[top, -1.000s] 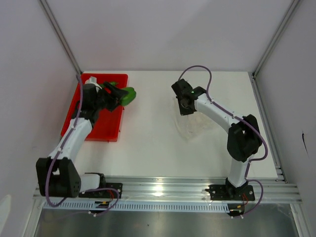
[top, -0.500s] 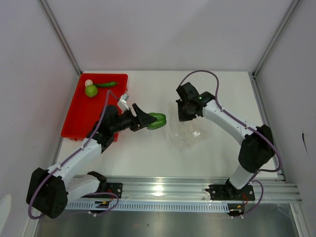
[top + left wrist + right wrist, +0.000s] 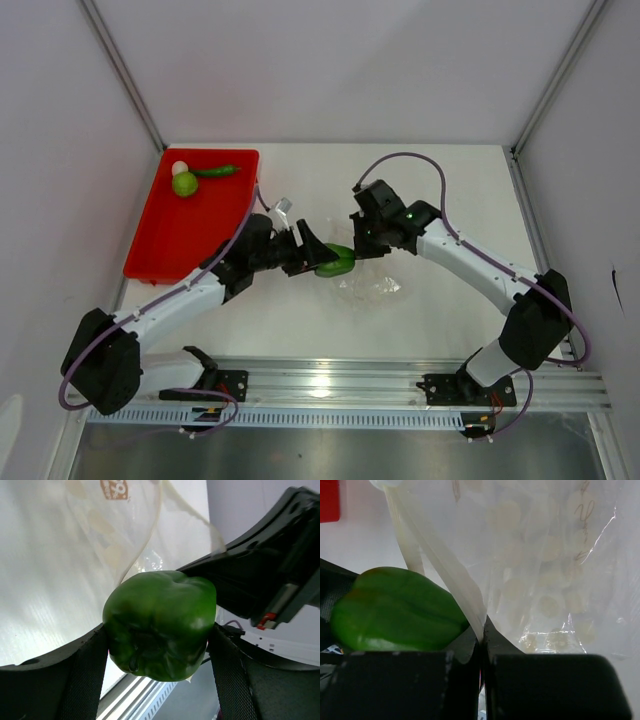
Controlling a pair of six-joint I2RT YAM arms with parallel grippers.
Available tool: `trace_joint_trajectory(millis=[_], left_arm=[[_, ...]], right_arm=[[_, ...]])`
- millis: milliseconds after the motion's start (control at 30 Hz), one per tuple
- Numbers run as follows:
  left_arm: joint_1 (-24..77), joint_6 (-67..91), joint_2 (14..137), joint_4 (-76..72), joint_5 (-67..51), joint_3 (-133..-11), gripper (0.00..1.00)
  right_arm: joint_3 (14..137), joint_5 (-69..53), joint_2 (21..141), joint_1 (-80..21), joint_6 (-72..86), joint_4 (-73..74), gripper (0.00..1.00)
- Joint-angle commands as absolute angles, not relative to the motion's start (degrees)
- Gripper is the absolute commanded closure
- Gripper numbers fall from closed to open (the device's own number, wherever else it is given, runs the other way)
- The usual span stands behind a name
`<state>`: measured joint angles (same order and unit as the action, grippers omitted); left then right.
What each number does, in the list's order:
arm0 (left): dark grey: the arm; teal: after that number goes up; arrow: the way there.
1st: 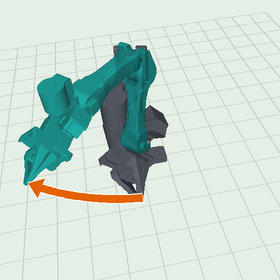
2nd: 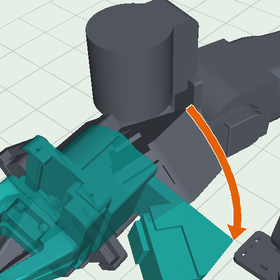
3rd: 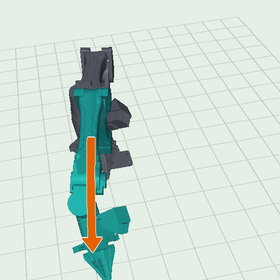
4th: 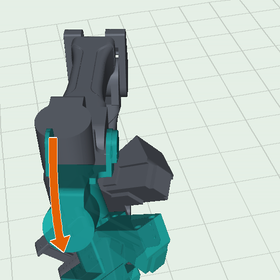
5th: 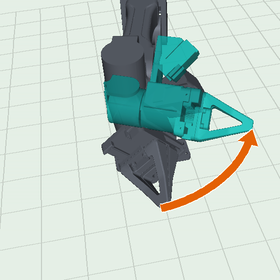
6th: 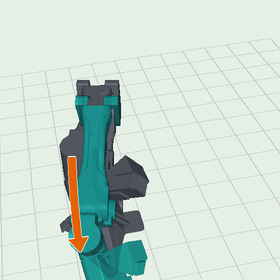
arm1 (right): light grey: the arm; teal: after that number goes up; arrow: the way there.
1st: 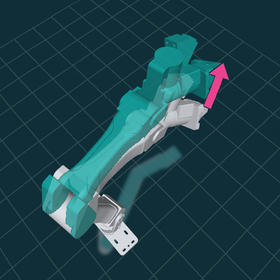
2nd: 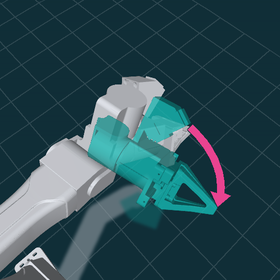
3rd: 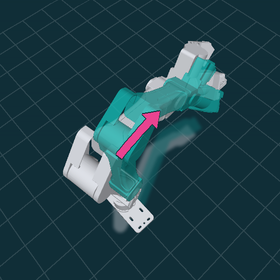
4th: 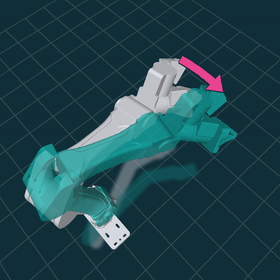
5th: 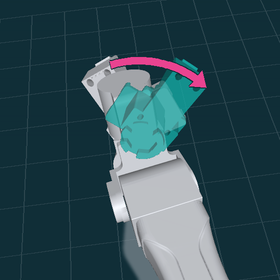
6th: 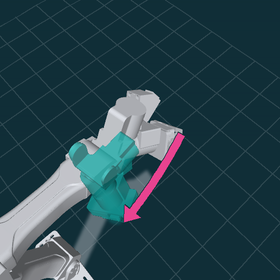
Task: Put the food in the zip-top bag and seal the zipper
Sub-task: Place the fake vegetable in the zipper food storage bag.
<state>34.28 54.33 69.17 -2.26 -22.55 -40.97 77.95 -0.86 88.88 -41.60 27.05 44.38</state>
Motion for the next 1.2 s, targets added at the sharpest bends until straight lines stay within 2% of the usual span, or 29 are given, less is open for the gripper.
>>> trace_joint_trajectory(millis=[0, 200, 567, 867, 933, 1167], left_arm=[[36.47, 52.12, 69.79, 0.6, -18.11, -43.94, 0.38], [40.34, 48.17, 69.61, 10.62, -7.84, -47.98, 0.38], [49.83, 42.37, 73.03, 18.71, 7.37, -56.16, 0.39], [50.27, 42.27, 81.03, 26.01, 14.32, -65.47, 0.38], [50.27, 41.84, 81.91, 25.06, 13.89, -66.97, 0.38], [50.27, 41.57, 77.52, 13.54, 4.84, -59.33, 0.35]], right_arm=[[77.96, -2.64, 86.66, -42.36, 29.18, 42.01, 1.0], [78.4, -4.56, 85.61, -42.54, 30.32, 40.78, 1.0], [79.54, -9.84, 86.48, -42.63, 33.4, 37.79, 1.0], [79.89, -11.78, 85.96, -43.94, 34.28, 37.88, 1.0], [79.72, -11.69, 85.96, -43.95, 34.28, 38.23, 1.0], [79.89, -9.94, 85.52, -43.59, 33.75, 39.11, 1.0]])
